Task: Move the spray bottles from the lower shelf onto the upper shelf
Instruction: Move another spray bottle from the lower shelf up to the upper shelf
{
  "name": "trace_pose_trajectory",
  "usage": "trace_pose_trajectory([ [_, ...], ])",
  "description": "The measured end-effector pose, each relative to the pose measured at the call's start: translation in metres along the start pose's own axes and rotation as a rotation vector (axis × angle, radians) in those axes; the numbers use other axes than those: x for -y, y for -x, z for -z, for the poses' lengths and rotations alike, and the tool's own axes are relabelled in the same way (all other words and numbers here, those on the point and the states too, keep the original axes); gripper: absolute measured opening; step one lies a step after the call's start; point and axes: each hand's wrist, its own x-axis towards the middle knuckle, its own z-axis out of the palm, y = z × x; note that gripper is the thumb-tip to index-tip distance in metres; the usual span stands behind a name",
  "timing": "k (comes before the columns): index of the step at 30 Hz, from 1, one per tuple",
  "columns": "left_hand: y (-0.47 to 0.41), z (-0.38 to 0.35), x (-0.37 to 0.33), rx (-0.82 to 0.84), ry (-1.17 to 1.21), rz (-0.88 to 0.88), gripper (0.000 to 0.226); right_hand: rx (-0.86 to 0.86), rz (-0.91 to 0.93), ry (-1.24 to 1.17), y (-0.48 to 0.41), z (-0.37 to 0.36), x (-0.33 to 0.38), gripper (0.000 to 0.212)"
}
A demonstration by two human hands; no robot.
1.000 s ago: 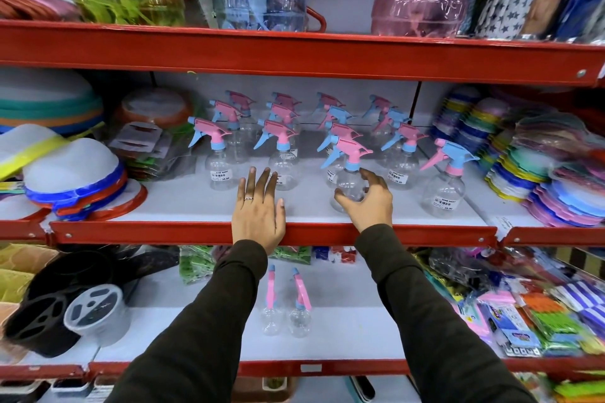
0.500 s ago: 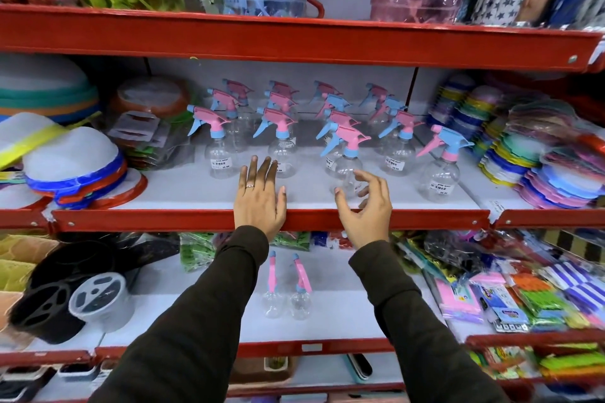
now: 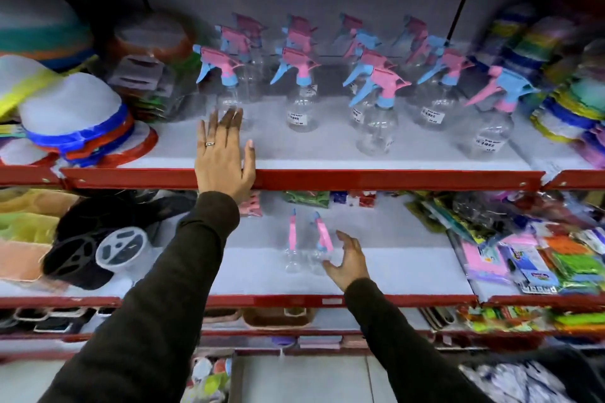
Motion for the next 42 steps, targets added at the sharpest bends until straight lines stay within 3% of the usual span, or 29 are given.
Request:
trace_pose_trajectory([
  [3, 0.0, 0.003, 0.028, -0.01, -0.033, 0.038, 0.056, 0.089, -0.091, 0.017, -0.018, -0.02, -0.009, 0.074],
  [9, -0.001, 0.009, 0.071, 0.046, -0.106, 0.07, 0.058, 0.075, -0.178, 0.03, -0.039, -0.041, -0.023, 0.078],
  [16, -0.003, 0.006, 0.073, 0.06, -0.128, 0.082, 0.056, -0.116, -0.183, -0.082, -0.01, -0.035, -0.013, 0.069],
  [27, 0.001, 0.02, 0.066, 0.154, -0.11, 0.085, 0.061, -0.31, 0.208, -0.075, 0.071, 0.009, 0.075, 0.066],
  [31, 0.0, 0.022, 0.068, 0.165, -0.079, 0.08, 0.062, -0.357, 0.332, -0.086, 0.075, 0.024, 0.119, 0.074],
  [36, 0.001, 0.02, 0.071, 0.175, -0.066, 0.067, 0.062, -0.5, 0.5, -0.074, 0.061, 0.046, 0.175, 0.063],
  [42, 0.0, 0.021, 0.072, 0.162, -0.039, 0.06, 0.066, -0.546, 0.483, -0.056, 0.013, 0.065, 0.223, 0.062],
])
